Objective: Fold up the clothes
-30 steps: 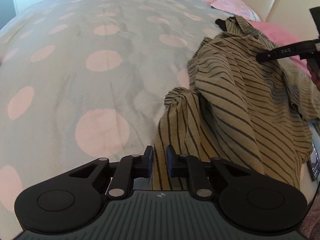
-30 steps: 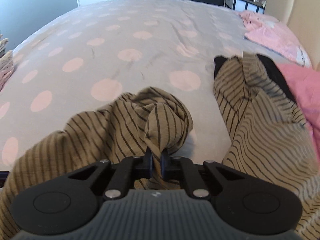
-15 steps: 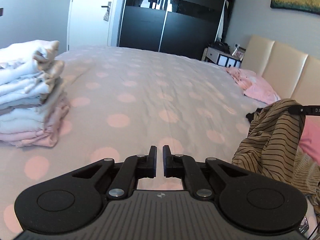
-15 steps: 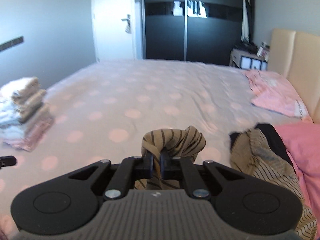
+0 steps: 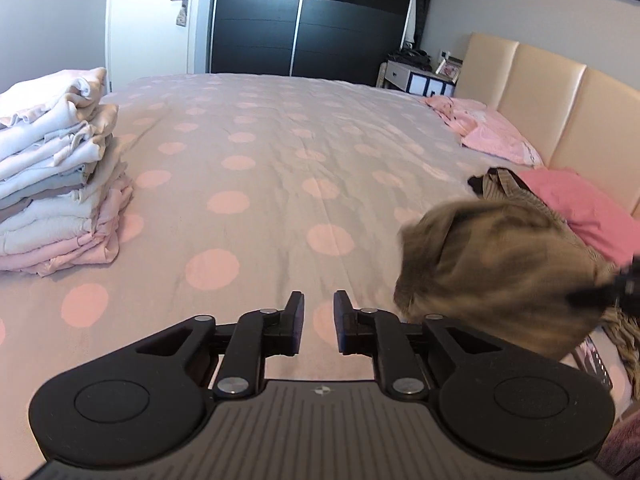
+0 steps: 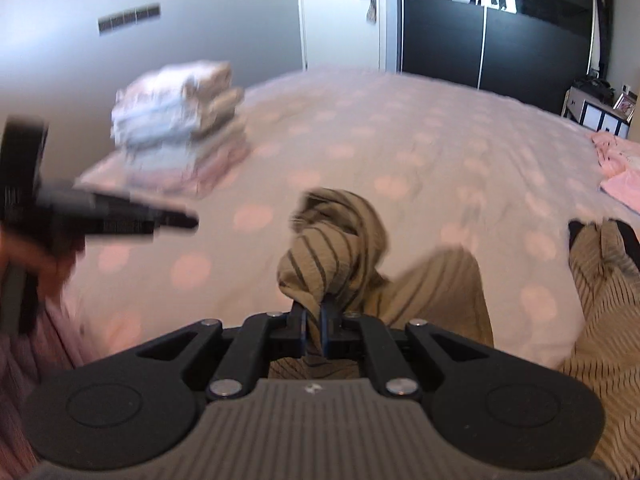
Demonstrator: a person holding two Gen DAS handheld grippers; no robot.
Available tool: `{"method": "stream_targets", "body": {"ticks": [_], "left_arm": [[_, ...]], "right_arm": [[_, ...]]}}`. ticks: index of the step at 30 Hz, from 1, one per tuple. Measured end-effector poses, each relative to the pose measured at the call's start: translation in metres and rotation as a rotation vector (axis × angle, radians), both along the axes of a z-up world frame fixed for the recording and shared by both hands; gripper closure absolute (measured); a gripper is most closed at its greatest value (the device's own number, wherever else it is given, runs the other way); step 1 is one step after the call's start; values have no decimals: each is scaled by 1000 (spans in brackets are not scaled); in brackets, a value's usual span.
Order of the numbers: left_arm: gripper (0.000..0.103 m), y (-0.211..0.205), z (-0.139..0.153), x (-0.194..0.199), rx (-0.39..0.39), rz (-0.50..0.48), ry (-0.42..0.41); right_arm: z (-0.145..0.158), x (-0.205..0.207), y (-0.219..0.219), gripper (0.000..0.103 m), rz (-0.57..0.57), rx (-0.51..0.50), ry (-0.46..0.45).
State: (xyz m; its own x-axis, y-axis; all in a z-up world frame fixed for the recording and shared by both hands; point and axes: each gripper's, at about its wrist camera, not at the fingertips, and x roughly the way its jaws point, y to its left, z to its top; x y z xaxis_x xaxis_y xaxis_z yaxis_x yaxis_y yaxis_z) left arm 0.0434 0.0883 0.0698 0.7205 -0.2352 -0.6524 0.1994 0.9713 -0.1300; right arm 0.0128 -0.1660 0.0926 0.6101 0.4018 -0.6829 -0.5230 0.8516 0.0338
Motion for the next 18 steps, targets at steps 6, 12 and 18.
{"method": "stream_targets", "body": {"ticks": [6,12,18], "left_arm": [[85,-12,-23,-11,31,-80,63],[85,-39,-50,-21,85,-192,138],[85,-61,-64,-20,108,-294,165]], "right_arm": [[-57,-16,-37,96,-63,-118,133],[-106,-18,-66,96,-119,-214,249],[-90,-28,-64,71,-101,-231,174]]}}
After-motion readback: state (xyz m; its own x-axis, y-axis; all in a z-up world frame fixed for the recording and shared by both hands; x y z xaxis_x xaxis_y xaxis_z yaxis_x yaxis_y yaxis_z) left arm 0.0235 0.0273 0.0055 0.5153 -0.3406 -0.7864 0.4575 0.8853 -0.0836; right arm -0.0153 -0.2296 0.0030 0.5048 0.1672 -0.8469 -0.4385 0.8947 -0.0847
